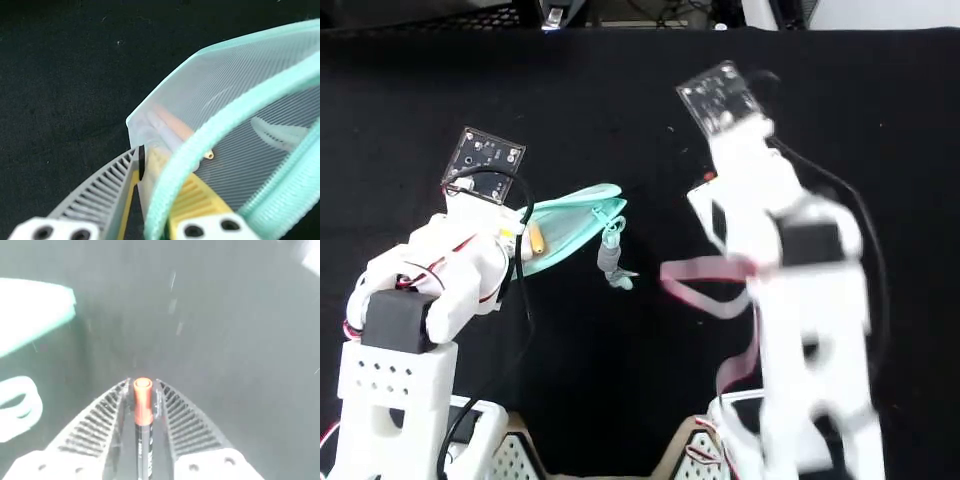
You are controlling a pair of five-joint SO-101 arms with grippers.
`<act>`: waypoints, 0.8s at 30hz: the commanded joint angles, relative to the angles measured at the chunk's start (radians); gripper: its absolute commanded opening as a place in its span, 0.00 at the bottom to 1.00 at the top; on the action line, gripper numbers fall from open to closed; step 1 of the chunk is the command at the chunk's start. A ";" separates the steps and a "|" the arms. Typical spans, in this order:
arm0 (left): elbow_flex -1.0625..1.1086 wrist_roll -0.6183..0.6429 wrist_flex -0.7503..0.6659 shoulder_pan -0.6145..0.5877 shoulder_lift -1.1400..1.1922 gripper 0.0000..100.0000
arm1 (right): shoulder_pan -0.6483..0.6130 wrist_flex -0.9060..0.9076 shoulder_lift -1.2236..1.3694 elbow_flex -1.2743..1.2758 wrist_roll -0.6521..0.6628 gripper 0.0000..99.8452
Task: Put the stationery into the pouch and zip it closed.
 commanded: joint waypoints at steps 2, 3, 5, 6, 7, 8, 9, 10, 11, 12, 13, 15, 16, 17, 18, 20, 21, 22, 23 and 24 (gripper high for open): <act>0.093 -0.009 -0.015 -0.007 0.078 0.03 | -0.187 -0.028 -0.298 -0.031 -0.071 0.01; 0.093 -0.009 -0.015 -0.007 0.078 0.03 | -0.230 -0.061 -0.338 -0.031 -0.091 0.01; 0.093 -0.009 -0.015 -0.007 0.078 0.03 | -0.293 -0.157 -0.407 -0.030 -0.130 0.01; 0.093 -0.009 -0.015 -0.007 0.078 0.03 | -0.318 -0.216 -0.432 -0.027 -0.150 0.01; 0.093 -0.009 -0.015 -0.007 0.078 0.03 | -0.336 -0.278 -0.450 -0.025 -0.173 0.01; 0.093 -0.009 -0.014 -0.007 0.078 0.03 | -0.351 -0.331 -0.460 -0.025 -0.196 0.01; 0.093 -0.009 -0.014 -0.007 0.078 0.03 | -0.365 -0.382 -0.463 -0.025 -0.219 0.01; 0.093 -0.009 -0.014 -0.007 0.078 0.03 | -0.379 -0.422 -0.461 -0.027 -0.244 0.01; 0.093 -0.009 -0.014 -0.007 0.078 0.03 | -0.396 -0.456 -0.461 -0.027 -0.267 0.01; 0.093 -0.009 -0.014 -0.007 0.078 0.03 | -0.414 -0.483 -0.461 -0.027 -0.288 0.01; 0.093 -0.009 -0.014 -0.007 0.078 0.03 | -0.436 -0.500 -0.461 -0.025 -0.308 0.01; 0.093 -0.009 -0.014 -0.007 0.078 0.03 | -0.477 -0.517 -0.460 -0.024 -0.345 0.01; 0.093 -0.009 -0.014 -0.007 0.078 0.03 | -0.499 -0.519 -0.460 -0.024 -0.362 0.01; 0.093 -0.009 -0.014 -0.007 0.078 0.03 | -0.512 -0.520 -0.458 -0.022 -0.373 0.01; 0.093 -0.009 -0.014 -0.007 0.078 0.03 | -0.522 -0.522 -0.449 -0.018 -0.379 0.01; 0.093 -0.009 -0.014 -0.007 0.078 0.03 | -0.526 -0.542 -0.421 0.004 -0.379 0.01; 0.093 -0.009 -0.014 -0.007 0.078 0.03 | -0.526 -0.554 -0.403 0.022 -0.379 0.01; 0.093 -0.009 -0.014 -0.007 0.078 0.03 | -0.528 -0.574 -0.383 0.044 -0.379 0.01; 0.093 -0.009 -0.014 -0.007 0.078 0.03 | -0.534 -0.595 -0.363 0.068 -0.379 0.01; 0.093 -0.009 -0.014 -0.007 0.078 0.03 | -0.543 -0.620 -0.344 0.093 -0.379 0.01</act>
